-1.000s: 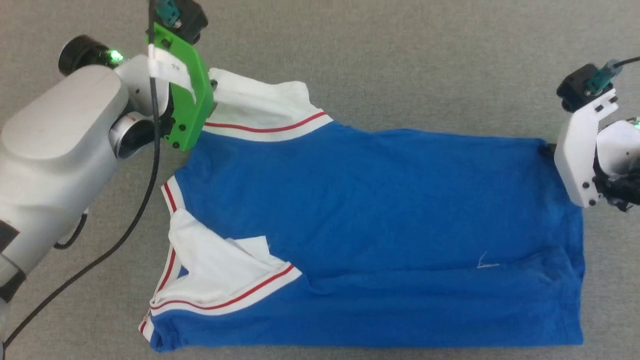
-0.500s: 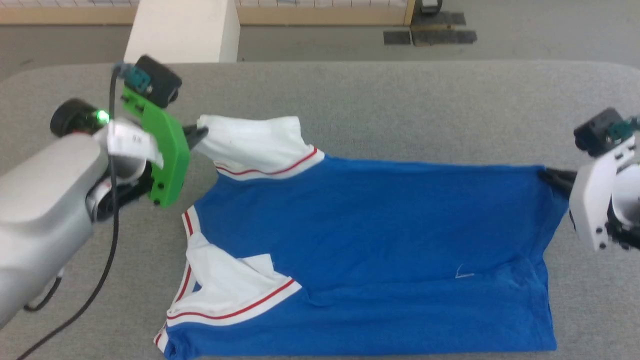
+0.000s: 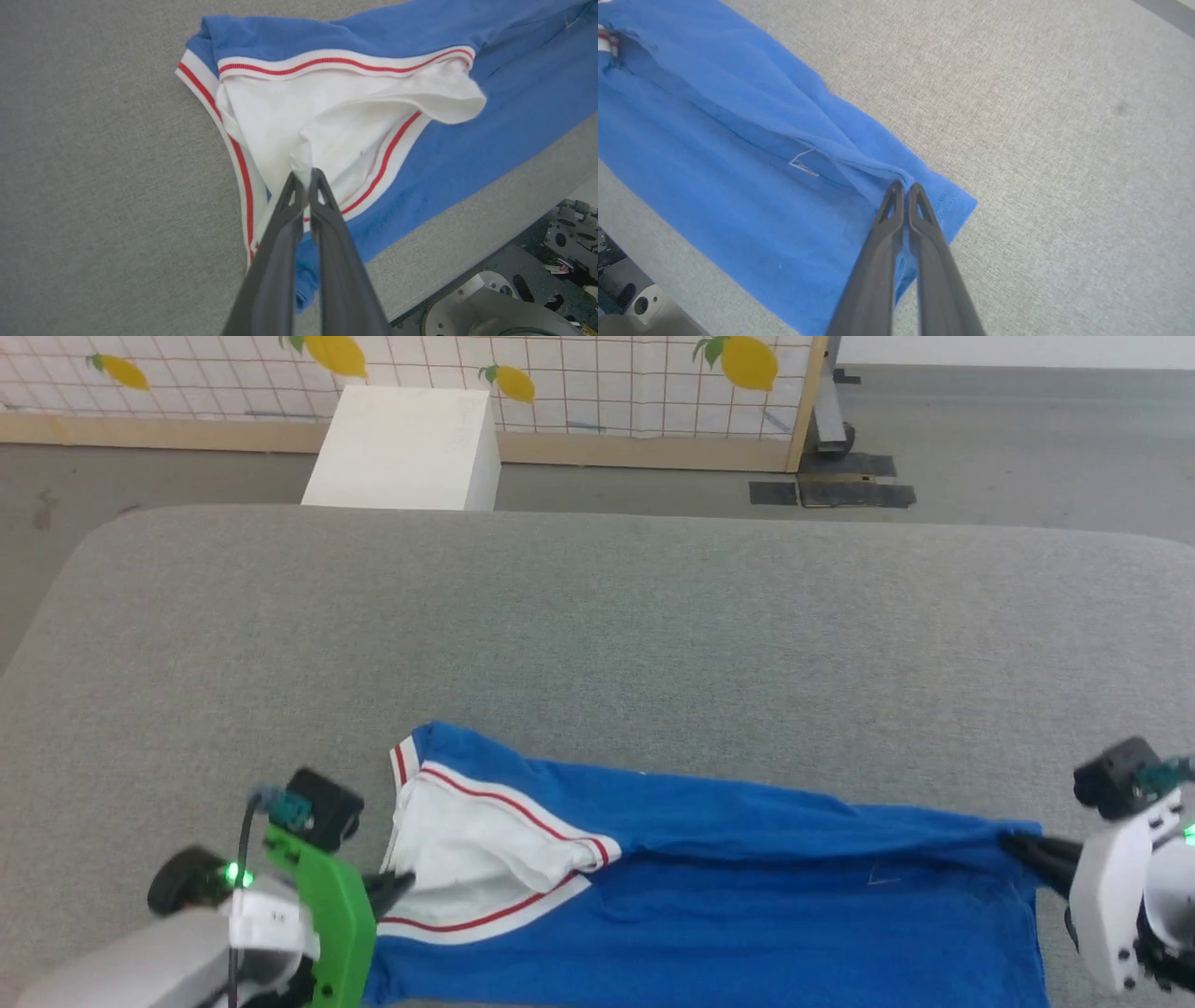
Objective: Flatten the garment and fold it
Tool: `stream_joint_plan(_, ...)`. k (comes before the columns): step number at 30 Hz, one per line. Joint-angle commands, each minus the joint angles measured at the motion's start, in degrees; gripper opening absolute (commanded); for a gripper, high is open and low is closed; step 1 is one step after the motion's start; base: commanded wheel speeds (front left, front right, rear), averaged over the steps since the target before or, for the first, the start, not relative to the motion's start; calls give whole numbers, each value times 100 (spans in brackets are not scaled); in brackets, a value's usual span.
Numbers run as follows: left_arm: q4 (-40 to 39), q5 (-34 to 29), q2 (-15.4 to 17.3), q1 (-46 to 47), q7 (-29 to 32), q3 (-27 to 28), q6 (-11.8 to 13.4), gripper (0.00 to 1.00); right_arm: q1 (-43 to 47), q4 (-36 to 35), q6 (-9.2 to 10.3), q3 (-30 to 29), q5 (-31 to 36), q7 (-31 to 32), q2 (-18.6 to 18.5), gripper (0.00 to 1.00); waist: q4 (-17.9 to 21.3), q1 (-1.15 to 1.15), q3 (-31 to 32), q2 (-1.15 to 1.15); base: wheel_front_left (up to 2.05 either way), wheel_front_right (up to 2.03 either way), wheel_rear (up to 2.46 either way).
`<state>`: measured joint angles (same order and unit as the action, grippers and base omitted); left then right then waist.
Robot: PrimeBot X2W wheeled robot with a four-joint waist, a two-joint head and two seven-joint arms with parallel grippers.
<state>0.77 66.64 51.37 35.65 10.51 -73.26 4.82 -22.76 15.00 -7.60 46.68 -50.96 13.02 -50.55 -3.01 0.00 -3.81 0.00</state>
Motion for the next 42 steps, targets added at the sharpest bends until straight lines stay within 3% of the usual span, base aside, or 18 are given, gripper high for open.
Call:
stream_joint_plan(1, -11, 37, 28, -152, -95, 9, 69, 0, 173, -23, 11, -56, 10, -16, 13, 0, -28, 0, -71, 0, 0, 0, 0)
stream_joint_plan(9, 406, 152, -295, -578, -295, 4, 40, 0, 601, 157, 11, -217, 89, 261, 342, 0, -58, 0, -270, 0, 0, 0, 0)
stream_joint_plan(10, 465, 147, -328, -584, -335, 15, 56, 0, 612, 194, 11, -251, 90, 266, 379, 10, -61, 0, -270, 0, 0, 0, 0)
stream_joint_plan(11, 541, 166, -363, -595, -425, 63, 84, 27, 608, 211, 11, -294, 113, 253, 414, 69, -62, 0, -262, 0, 0, 0, 0)
stream_joint_plan(12, 586, 184, -382, -602, -516, 113, 101, 100, 601, 216, 11, -340, 123, 233, 438, 100, -59, 0, -243, 0, 0, 0, 0)
stream_joint_plan(17, 627, -18, -343, -653, -1469, 468, 326, 100, 609, 1, 11, -622, 203, 142, 329, 100, -29, 0, 21, 0, 0, 0, 0)
stream_joint_plan(20, 579, -311, -357, -692, -2215, 738, 755, 100, 654, -308, 11, -911, 225, 151, 120, 100, -35, 0, 173, 0, 0, 0, 0)
stream_joint_plan(23, 529, -683, -465, -760, -2501, 1085, 1325, 100, 691, -636, 11, -1258, 231, 202, -63, 100, -40, 0, 258, 0, 0, 0, 0)
stream_joint_plan(26, 256, -1413, -715, -957, -2545, 2055, 2028, 100, 743, -907, 11, -1649, 250, 412, -220, 100, -62, 0, 276, 0, 0, 0, 0)
stream_joint_plan(30, -135, -2443, -1197, -1696, -2548, 3321, 2480, 100, 899, -978, 11, -1884, 88, 1143, -329, 100, -74, 0, 237, 0, 0, 0, 0)
stream_joint_plan(35, -445, -3479, -1977, -2596, -2549, 4626, 2413, 100, 1114, -902, 11, -2023, -150, 1894, -386, 100, -149, 0, 94, 0, 0, 0, 0)
stream_joint_plan(42, -402, -4544, -3123, -3414, -2550, 6044, 1607, 100, 1271, -693, 11, -2003, -143, 2479, -130, 100, -313, 0, -136, 0, 0, 0, 0)
